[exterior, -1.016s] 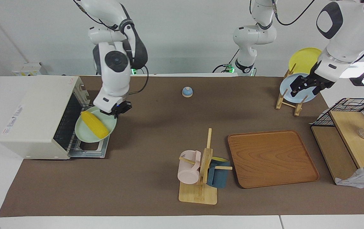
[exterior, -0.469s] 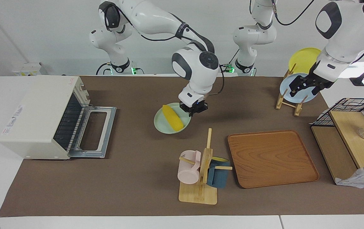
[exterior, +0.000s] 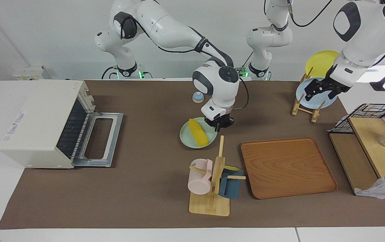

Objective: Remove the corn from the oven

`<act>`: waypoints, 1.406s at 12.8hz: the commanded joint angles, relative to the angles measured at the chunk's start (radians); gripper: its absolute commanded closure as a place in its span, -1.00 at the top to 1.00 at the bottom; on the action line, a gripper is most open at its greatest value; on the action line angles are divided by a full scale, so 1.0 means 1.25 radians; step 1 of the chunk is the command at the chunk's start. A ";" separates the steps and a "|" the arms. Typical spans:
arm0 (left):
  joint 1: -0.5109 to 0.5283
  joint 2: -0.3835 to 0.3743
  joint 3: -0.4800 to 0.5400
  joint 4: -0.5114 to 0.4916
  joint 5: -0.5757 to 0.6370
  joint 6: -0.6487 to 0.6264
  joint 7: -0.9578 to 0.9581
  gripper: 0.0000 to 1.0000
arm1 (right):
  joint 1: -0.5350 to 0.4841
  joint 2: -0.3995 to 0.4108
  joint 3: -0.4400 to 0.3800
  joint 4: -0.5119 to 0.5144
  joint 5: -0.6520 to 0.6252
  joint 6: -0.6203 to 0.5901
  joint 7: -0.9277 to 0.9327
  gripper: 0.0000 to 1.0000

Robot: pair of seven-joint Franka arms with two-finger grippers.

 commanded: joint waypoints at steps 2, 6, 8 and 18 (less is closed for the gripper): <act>-0.013 -0.076 -0.012 -0.148 0.008 0.082 -0.098 1.00 | -0.057 -0.046 0.003 0.010 0.009 0.007 -0.003 0.03; -0.285 -0.043 -0.025 -0.341 0.007 0.418 -0.525 1.00 | -0.246 -0.248 0.003 -0.202 0.010 -0.123 -0.332 -0.14; -0.364 0.050 -0.024 -0.318 0.007 0.510 -0.634 1.00 | -0.323 -0.330 0.002 -0.360 -0.007 -0.093 -0.468 -0.37; -0.543 0.345 -0.022 -0.139 0.011 0.636 -0.860 0.98 | -0.512 -0.343 0.002 -0.589 -0.167 0.103 -0.672 -1.00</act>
